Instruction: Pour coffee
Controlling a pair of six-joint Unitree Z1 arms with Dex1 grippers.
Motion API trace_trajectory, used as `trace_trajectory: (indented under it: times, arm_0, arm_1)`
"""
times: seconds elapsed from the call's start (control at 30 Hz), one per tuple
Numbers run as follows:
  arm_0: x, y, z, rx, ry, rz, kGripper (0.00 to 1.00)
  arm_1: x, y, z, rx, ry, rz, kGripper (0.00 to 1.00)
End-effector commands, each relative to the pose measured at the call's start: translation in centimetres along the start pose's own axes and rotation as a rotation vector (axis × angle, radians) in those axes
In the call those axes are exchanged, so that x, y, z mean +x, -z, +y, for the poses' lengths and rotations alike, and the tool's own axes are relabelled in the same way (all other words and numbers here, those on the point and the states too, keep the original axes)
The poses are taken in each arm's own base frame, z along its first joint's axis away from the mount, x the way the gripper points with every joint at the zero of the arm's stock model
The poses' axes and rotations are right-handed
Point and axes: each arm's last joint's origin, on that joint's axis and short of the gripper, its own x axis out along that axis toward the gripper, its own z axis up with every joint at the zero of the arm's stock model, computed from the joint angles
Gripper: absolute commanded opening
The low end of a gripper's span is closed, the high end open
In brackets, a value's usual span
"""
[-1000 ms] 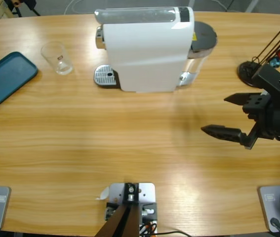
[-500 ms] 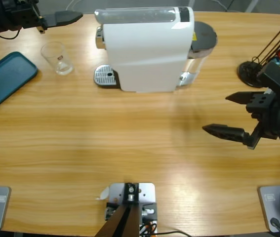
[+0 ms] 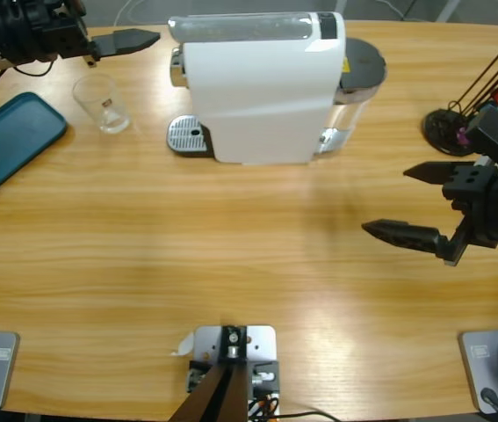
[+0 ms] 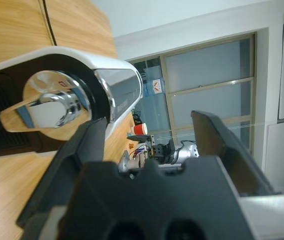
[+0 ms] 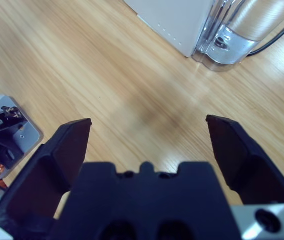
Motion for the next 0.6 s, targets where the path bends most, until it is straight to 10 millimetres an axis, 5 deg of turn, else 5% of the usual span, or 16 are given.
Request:
trace_trajectory:
  times: [0.03, 0.17, 0.27, 0.33, 0.37, 0.6]
  arm_0:
    - [1.7, 0.3, 2.33, -0.057, -0.013, 0.008, 0.729]
    - [1.8, 0.28, 2.38, -0.056, -0.01, 0.006, 0.668]
    - [1.91, 0.26, 2.4, -0.051, -0.006, 0.005, 0.385]
    - [1.89, 0.27, 2.43, -0.054, -0.008, 0.001, 0.048]
    - [1.88, 0.29, 2.48, -0.063, -0.01, -0.002, 0.0]
    - [1.81, 0.43, 2.39, -0.061, -0.006, -0.015, 0.0]
  arm_1:
    - [0.14, 0.96, 0.11, -0.013, -0.018, 0.028, 1.0]
    - [0.17, 0.96, 0.11, -0.013, -0.017, 0.03, 1.0]
    - [0.21, 0.94, 0.11, -0.013, -0.017, 0.03, 1.0]
    - [0.21, 0.94, 0.11, -0.013, -0.017, 0.03, 1.0]
    - [0.21, 0.94, 0.11, -0.013, -0.017, 0.03, 1.0]
    - [0.17, 0.94, 0.1, -0.013, -0.014, 0.028, 1.0]
